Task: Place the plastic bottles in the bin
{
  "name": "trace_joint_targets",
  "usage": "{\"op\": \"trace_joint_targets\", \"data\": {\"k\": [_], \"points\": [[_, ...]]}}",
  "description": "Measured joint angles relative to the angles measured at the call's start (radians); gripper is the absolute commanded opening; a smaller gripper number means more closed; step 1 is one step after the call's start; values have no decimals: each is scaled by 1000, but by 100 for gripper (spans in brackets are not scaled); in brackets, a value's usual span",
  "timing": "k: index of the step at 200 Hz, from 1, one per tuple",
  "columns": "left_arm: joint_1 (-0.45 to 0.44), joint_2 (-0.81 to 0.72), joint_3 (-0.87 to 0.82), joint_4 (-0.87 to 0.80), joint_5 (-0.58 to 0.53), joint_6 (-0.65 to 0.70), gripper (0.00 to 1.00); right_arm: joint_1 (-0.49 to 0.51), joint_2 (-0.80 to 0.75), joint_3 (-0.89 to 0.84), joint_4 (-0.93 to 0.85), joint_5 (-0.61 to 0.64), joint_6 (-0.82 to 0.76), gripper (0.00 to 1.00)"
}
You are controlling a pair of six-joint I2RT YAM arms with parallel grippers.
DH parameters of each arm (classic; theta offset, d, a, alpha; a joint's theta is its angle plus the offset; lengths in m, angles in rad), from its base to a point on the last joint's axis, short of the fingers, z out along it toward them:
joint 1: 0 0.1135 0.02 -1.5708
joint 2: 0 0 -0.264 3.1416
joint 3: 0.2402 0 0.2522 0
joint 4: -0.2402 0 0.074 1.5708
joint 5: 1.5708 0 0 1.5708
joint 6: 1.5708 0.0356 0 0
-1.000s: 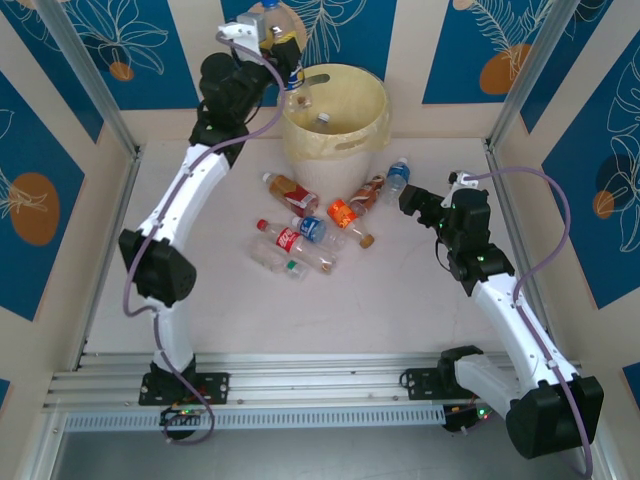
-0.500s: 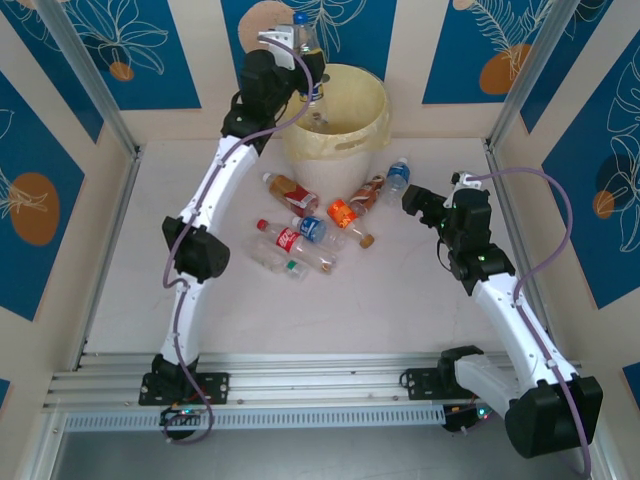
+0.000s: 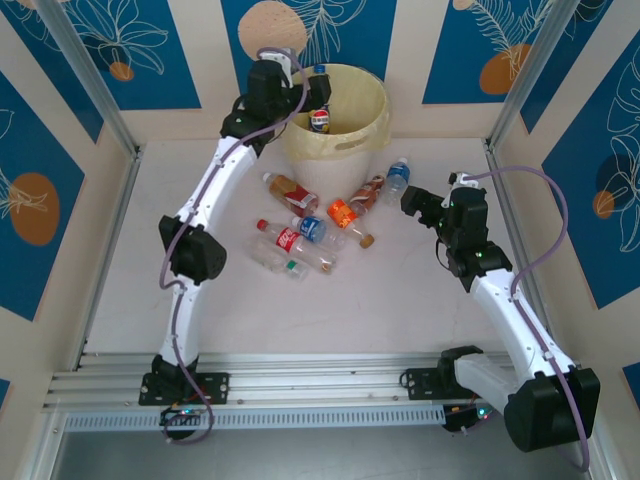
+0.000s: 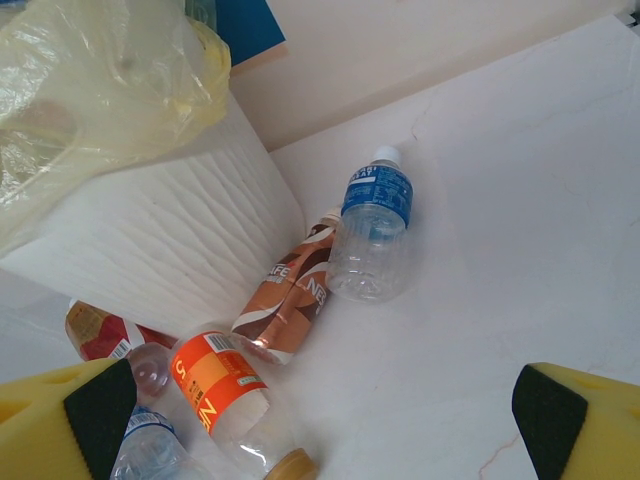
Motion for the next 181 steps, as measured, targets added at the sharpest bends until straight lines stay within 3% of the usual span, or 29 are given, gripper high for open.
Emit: {"op": "trace_joint_targets", "data": {"k": [63,123,146,181], "points": [[0,-121,32,-153,6,-18,100,-11,11,2,-8,2,10,100],[0,-166,-7,-242,90,12,100,-63,103,26,-76,12,97,99],[0,-254,-175,-196,110,13,100,-85,130,26,-83,0,135,100],[0,-488,-629,44,108,12,100,-105,189,40,-84,-43,147,100]]}}
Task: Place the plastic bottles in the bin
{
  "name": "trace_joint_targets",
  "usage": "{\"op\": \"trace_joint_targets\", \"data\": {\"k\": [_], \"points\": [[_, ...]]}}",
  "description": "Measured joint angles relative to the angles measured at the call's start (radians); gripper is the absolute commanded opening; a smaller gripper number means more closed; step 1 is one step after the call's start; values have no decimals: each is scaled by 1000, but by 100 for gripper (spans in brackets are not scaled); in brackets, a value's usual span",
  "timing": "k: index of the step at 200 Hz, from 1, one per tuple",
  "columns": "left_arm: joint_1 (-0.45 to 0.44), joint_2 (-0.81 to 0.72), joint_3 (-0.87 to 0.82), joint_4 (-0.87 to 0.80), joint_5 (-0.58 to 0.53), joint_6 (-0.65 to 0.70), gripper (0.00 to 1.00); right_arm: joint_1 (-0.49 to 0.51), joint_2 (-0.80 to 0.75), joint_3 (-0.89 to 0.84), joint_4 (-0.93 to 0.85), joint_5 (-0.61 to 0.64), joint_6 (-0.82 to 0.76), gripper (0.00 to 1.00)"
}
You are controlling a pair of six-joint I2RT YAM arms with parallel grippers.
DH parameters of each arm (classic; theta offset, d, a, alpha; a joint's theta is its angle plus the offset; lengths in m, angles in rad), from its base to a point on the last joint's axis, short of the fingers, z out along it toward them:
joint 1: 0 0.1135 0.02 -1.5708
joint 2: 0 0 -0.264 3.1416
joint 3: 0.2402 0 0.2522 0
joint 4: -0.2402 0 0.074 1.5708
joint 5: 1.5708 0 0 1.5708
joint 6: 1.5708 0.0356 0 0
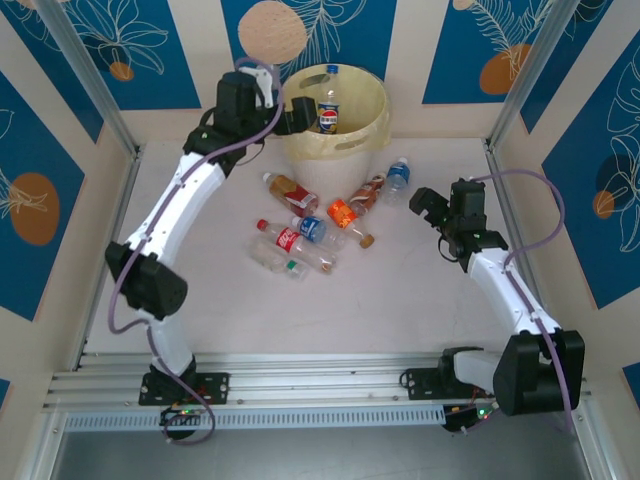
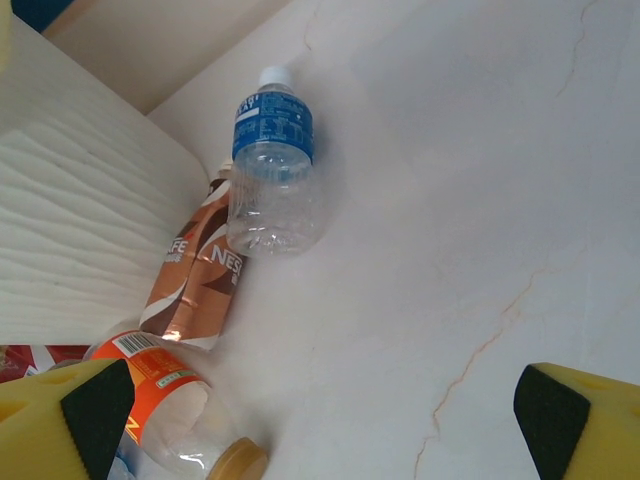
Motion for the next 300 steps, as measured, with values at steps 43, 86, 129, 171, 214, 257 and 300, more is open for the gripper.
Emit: {"op": "trace_joint_targets", "data": {"k": [43,86,129,171,214,257,300], "points": [[1,-193,-319,238,-48,-1,100,-2,93,42,9,-47,3,100],[11,-346,-564,384,-132,-48,100,-4,245,130,15,-82,2,98],[87,-422,-771,414,-170,-175,100,-15,425,280,-3,-128,-17,96],[137,-465,-927,406,-204,-259,100,-15,628,472,-33,-161,-34,96],[148,-512,-965,396,-237,-288,100,-15,772,596,-85,-171,-35,96],[178,-539,-1002,396,-259,-308,100,-15,885,725,-138,-175,-35,95],[200,-542,-1038,396,-262,-327,100,2,1026,913,-222,-143,-35,93]]}}
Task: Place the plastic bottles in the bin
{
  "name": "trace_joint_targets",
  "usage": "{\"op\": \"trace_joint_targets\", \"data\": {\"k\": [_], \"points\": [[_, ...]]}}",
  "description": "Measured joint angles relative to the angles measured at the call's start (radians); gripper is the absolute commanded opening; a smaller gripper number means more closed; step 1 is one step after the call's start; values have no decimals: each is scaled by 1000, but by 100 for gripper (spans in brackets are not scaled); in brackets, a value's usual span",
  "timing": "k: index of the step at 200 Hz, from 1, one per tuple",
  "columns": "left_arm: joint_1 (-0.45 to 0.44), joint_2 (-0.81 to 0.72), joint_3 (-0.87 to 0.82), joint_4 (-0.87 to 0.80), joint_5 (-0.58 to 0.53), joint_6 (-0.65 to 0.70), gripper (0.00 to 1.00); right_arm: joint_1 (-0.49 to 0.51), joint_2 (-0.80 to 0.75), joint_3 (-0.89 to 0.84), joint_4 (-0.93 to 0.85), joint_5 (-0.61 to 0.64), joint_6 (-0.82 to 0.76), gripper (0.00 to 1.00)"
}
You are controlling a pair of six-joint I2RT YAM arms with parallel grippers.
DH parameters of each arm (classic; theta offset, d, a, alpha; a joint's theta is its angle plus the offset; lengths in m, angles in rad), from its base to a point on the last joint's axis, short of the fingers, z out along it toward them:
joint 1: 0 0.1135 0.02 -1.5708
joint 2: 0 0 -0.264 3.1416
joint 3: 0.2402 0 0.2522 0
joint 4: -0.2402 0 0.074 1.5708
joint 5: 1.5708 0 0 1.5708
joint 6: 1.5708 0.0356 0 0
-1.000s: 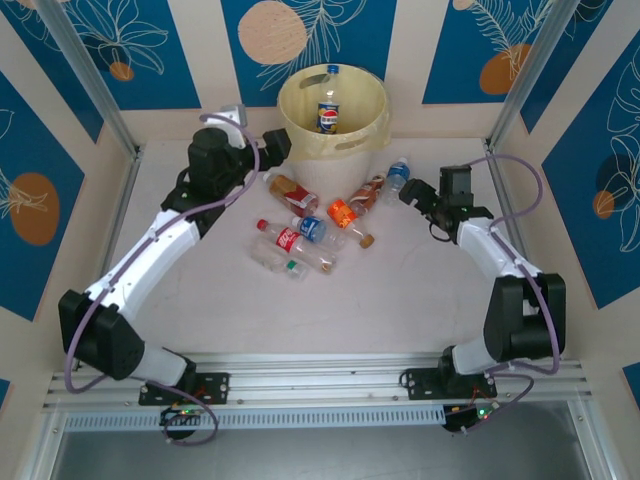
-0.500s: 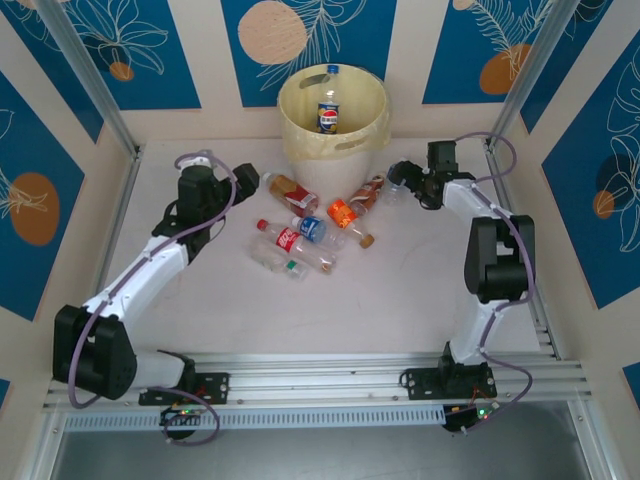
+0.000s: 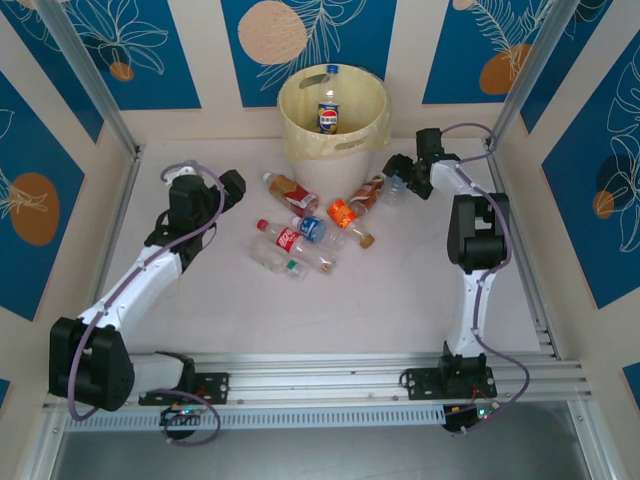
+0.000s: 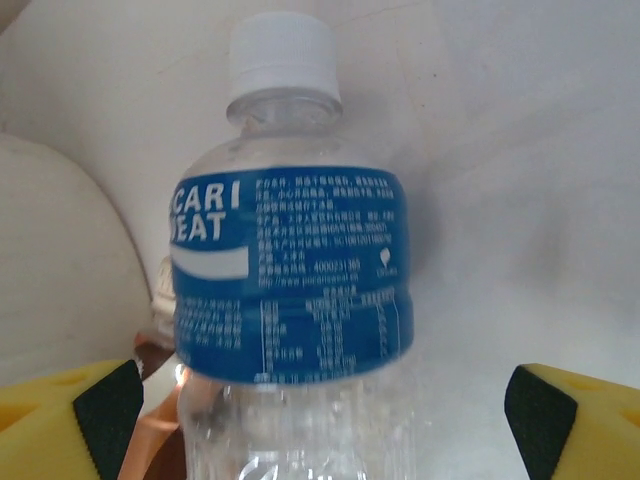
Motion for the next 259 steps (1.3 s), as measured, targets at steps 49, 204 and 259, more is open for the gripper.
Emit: {"op": "trace_joint_targets", "data": {"k": [49,204,259], "points": [[18,-17,-23,14,1,-18,100,29,114,154,-113,58,-9,85],[44,-128,-85,34,-15,-40,100,19,-89,-230,109,114,-51,38],[45,-122,-122,45,-18,-44,100,5,-272,-484,304,89,-33,34]]}}
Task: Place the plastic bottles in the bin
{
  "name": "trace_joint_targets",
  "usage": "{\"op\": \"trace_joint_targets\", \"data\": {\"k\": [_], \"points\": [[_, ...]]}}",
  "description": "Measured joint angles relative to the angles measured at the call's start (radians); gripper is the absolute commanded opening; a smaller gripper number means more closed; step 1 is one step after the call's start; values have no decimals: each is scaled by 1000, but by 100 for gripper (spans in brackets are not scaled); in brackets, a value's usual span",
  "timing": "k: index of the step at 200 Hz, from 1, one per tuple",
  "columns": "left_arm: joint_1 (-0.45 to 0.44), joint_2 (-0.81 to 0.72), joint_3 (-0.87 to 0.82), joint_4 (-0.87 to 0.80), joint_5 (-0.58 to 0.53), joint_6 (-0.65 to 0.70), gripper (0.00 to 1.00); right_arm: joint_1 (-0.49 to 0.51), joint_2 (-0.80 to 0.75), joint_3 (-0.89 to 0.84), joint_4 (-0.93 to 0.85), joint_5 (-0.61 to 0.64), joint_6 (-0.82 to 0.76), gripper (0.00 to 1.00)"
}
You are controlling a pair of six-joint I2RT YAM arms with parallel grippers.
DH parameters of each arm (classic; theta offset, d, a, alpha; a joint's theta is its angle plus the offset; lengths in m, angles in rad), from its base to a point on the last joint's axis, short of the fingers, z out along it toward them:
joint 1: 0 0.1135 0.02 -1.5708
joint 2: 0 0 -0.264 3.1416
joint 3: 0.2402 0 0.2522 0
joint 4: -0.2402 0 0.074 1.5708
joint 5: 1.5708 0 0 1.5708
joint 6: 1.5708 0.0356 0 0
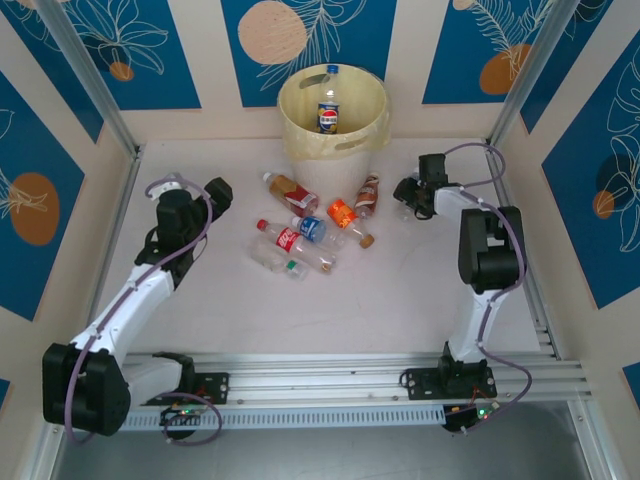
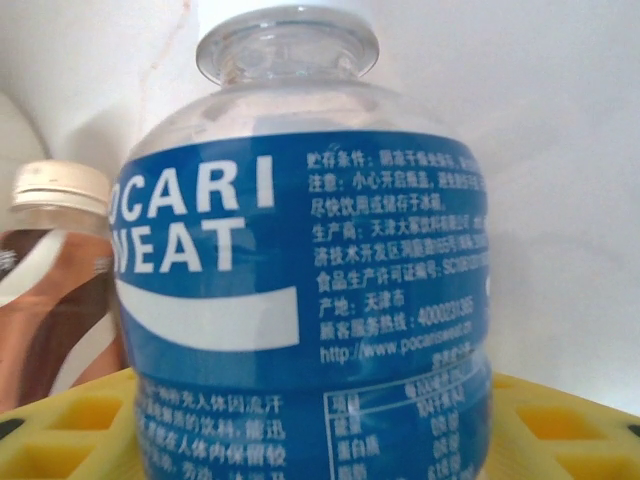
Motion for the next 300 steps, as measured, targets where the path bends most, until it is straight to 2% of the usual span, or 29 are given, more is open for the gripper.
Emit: {"op": "trace_joint_targets", "data": {"k": [46,93,182,238,277,300], "points": [[1,12,0,1,0,-5,100,0,-151,-139,156,-49,8,33],[6,14,-4,1,-1,-24,100,0,-267,-206,262,-134,44,32],[20,30,-5,-1,-1,-34,100,7,-467,-214,411,-223,113,30],[27,33,-9,-1,-1,-53,100,55,-459,-30,396,-285,98,29],[34,34,-9,-1,0,-53,100,93,-315,209,382,-349,64,30],[38,34,-10,-6,0,-53,100,120,-195,357,317,-379,32,31]]}}
